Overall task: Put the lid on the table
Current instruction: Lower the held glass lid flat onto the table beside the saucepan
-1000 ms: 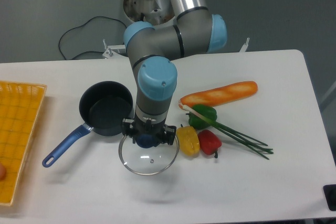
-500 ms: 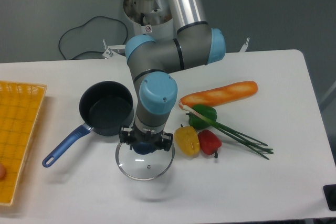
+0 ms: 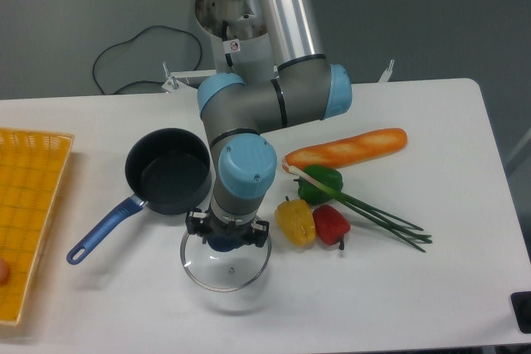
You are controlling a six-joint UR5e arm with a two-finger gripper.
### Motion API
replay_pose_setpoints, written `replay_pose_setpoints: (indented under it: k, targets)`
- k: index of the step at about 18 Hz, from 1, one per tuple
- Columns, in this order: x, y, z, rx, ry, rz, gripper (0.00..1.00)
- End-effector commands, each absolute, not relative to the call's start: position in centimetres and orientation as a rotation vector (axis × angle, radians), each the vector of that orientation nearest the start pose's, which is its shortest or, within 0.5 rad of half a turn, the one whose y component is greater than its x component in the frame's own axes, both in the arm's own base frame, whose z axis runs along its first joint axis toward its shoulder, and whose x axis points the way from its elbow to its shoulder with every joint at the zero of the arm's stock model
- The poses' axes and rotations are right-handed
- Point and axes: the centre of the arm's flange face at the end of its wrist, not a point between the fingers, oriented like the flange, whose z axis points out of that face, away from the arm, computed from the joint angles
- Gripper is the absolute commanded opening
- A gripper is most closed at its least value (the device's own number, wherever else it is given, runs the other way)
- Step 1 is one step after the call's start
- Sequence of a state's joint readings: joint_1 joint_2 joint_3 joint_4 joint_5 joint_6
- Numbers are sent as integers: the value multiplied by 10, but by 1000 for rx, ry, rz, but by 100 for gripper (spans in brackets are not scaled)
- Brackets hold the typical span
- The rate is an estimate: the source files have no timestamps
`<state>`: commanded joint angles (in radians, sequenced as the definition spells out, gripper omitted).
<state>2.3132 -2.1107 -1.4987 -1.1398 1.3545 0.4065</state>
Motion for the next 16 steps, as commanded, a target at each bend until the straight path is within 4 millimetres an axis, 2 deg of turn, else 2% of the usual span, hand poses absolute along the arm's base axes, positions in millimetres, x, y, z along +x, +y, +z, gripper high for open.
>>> replay_pose_setpoints:
  k: [16]
  targets:
    - [-340,600,222,-3007,-495,-301,59]
